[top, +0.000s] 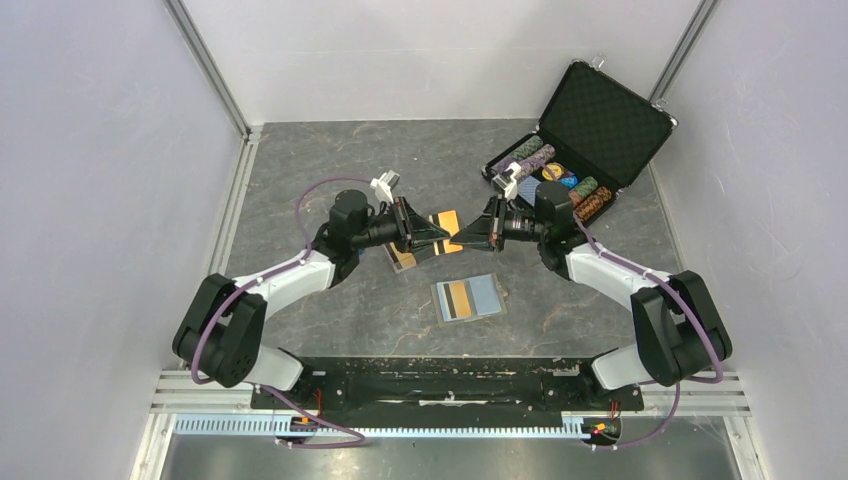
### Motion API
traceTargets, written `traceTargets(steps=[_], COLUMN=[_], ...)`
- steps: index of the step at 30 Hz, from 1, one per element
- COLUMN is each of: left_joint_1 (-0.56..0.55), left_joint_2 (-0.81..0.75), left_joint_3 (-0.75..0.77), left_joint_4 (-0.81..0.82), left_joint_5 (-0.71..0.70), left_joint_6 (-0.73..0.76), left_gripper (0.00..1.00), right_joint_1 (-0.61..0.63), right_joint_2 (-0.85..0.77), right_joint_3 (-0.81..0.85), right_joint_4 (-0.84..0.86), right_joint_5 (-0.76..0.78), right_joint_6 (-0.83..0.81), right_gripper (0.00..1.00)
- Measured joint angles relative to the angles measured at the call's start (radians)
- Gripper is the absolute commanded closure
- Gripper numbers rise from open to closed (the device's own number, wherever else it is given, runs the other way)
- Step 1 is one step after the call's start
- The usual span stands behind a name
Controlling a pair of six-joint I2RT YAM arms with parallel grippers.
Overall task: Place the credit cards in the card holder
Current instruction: Insert the credit card into the card holder.
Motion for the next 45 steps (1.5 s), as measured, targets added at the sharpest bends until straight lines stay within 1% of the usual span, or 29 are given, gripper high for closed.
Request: traceTargets(steps=[2, 3, 8, 11, 14, 15, 16, 18, 21, 24, 29, 30, 34, 38, 41, 43, 44, 45], left_joint_1=[0.0, 0.0, -0.002, -0.005, -0.007, -0.009, -0.011, -0.013, -0.015, -0.016, -0.016, -0.016, -0.016, -0.014, -0.014, -0.014, -0.014, -0.014], left_joint_2=[0.0, 0.0, 0.0, 0.0, 0.0, 0.0, 0.0, -0.002, -0.015, -0.024, -0.023, -0.02, -0.002, 0.014, 0.018, 0.018, 0.018, 0.018], left_joint_3=[-0.008, -0.009, -0.013, -0.018, -0.025, -0.029, -0.033, -0.043, -0.066, -0.085, -0.122, -0.124, -0.125, -0.126, -0.126, -0.126, -0.126, -0.126], left_joint_4=[0.03, 0.043, 0.074, 0.069, 0.061, 0.056, 0.048, 0.044, 0.047, 0.069, 0.145, 0.157, 0.198, 0.216, 0.23, 0.233, 0.233, 0.233], left_joint_5=[0.005, 0.006, 0.006, 0.004, 0.003, 0.002, -0.001, -0.005, -0.018, -0.021, -0.022, -0.021, -0.02, -0.018, -0.013, -0.011, -0.011, -0.01], left_joint_6=[-0.017, -0.025, -0.039, -0.039, -0.039, -0.039, -0.039, -0.041, -0.042, -0.048, -0.085, -0.089, -0.106, -0.124, -0.127, -0.127, -0.127, -0.127], left_gripper=[0.95, 0.98, 0.98, 0.97, 0.74, 0.64, 0.6, 0.59, 0.6, 0.67, 0.7, 0.72, 0.86, 0.95, 0.95, 0.88, 0.83, 0.8], right_joint_1=[-0.001, -0.002, -0.005, -0.004, -0.004, -0.004, -0.004, -0.005, -0.016, -0.022, -0.023, -0.023, -0.03, -0.034, -0.036, -0.037, -0.037, -0.037], right_joint_2=[0.0, 0.0, 0.0, 0.0, 0.0, -0.001, -0.002, -0.004, -0.005, -0.005, -0.005, -0.005, -0.007, -0.013, -0.013, -0.013, -0.013, -0.013], right_joint_3=[-0.005, -0.007, -0.008, 0.003, 0.006, 0.006, 0.006, 0.006, 0.006, 0.006, 0.006, 0.006, 0.006, 0.006, 0.006, 0.006, 0.006, 0.006], right_joint_4=[0.012, 0.014, 0.021, -0.027, -0.063, -0.07, -0.076, -0.091, -0.114, -0.127, -0.131, -0.131, -0.128, -0.122, -0.122, -0.12, -0.12, -0.118], right_joint_5=[0.002, 0.002, -0.002, -0.002, 0.002, 0.002, 0.001, 0.006, 0.013, 0.013, 0.006, 0.005, 0.0, -0.003, -0.004, -0.007, -0.009, -0.012], right_joint_6=[0.008, 0.011, 0.0, -0.051, -0.089, -0.098, -0.108, -0.124, -0.14, -0.151, -0.154, -0.154, -0.154, -0.154, -0.154, -0.154, -0.154, -0.154], right_gripper=[1.0, 1.0, 0.99, 1.0, 1.0, 1.0, 1.0, 1.0, 1.0, 1.0, 1.0, 1.0, 1.0, 1.0, 1.0, 1.0, 1.0, 1.0])
